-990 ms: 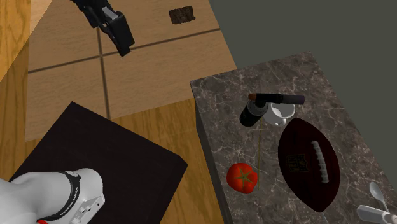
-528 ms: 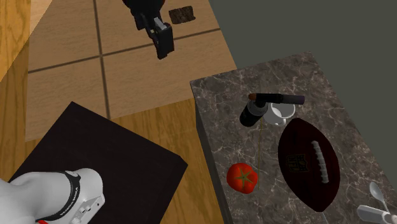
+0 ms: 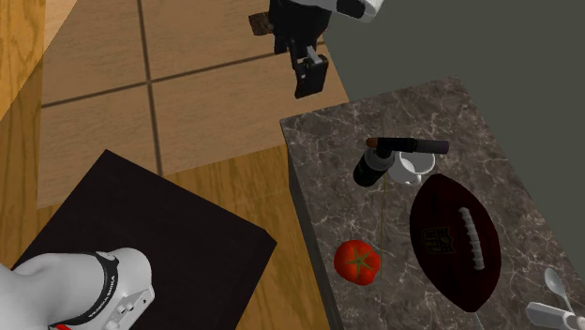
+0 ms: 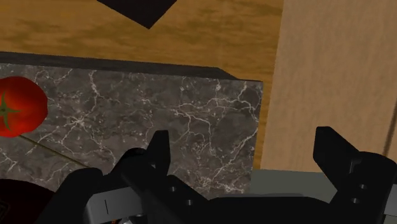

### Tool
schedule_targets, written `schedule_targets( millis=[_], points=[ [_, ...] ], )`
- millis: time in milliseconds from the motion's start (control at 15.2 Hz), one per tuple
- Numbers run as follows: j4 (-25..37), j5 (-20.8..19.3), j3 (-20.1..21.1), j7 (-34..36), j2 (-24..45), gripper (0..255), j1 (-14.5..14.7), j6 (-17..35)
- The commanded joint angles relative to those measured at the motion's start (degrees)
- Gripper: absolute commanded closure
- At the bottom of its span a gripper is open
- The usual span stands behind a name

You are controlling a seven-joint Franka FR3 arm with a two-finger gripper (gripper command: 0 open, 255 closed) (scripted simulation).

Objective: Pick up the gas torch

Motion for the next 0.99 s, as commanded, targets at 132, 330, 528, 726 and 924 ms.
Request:
schedule_targets(
  millis=[132, 330, 528, 726, 924],
  points=[
    [5.33, 1.82, -2.08, 1.10, 6.80, 0, -2.18, 0.90],
    [9.92, 3.52, -3.46, 1.91, 12.07, 0, -4.02, 1.05],
    [14.74, 5.35, -4.67, 2.77, 17.29, 0, -6.13, 0.87],
    [19.79, 7.24, -5.70, 3.77, 22.45, 0, -8.51, 0.38],
    [25.08, 9.12, -6.58, 4.93, 27.57, 0, -11.14, -0.39]
  ],
)
